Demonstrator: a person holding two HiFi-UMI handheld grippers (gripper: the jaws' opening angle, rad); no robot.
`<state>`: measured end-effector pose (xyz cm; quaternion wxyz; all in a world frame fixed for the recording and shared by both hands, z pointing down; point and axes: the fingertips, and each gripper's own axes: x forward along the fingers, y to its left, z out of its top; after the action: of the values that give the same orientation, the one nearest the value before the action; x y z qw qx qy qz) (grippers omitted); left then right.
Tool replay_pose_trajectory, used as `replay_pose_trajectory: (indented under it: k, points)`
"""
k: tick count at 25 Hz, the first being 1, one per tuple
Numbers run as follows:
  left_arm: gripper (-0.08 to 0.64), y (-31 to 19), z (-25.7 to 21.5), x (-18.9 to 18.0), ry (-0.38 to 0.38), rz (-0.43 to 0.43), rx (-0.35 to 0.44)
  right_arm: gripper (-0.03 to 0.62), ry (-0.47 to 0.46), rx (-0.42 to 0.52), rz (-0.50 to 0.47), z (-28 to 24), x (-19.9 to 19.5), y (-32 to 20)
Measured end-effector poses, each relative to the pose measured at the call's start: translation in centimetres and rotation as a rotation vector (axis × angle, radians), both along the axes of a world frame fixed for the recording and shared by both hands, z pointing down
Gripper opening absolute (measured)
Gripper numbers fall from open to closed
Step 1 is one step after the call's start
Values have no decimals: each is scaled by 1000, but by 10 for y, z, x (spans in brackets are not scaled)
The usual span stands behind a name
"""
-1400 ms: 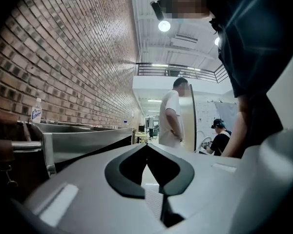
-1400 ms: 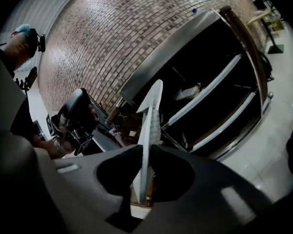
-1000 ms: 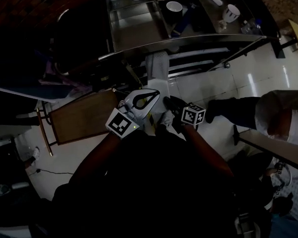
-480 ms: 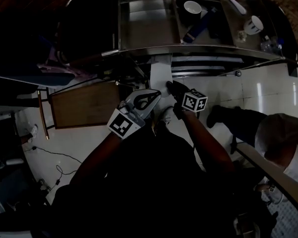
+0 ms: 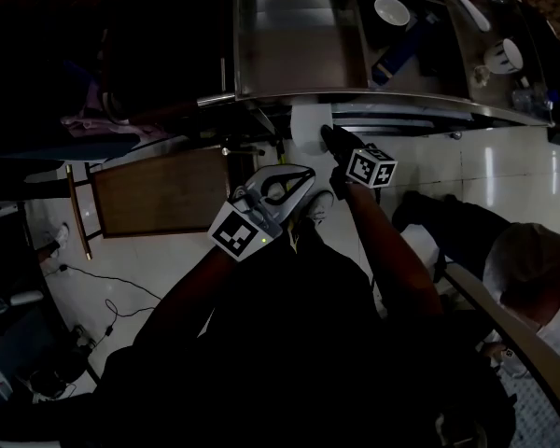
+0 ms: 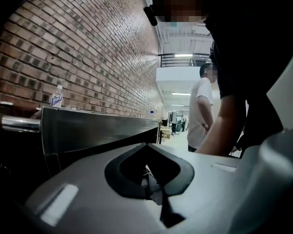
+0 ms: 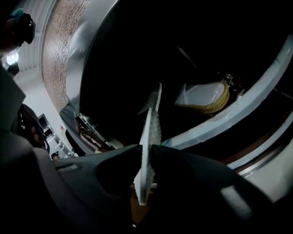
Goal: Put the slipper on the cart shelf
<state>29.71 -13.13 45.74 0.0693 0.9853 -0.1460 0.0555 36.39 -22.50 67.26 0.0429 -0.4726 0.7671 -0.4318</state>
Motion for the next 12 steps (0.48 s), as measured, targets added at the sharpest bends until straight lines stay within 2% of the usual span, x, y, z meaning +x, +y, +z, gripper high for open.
replay_pose_trajectory:
  k: [4, 12]
  points:
    - [0, 0, 6, -1, 2, 7, -5, 58, 36, 29, 25, 10, 3, -21]
    - [0, -5, 18, -12, -7, -26, -53, 58, 114, 145, 47, 6, 5, -62]
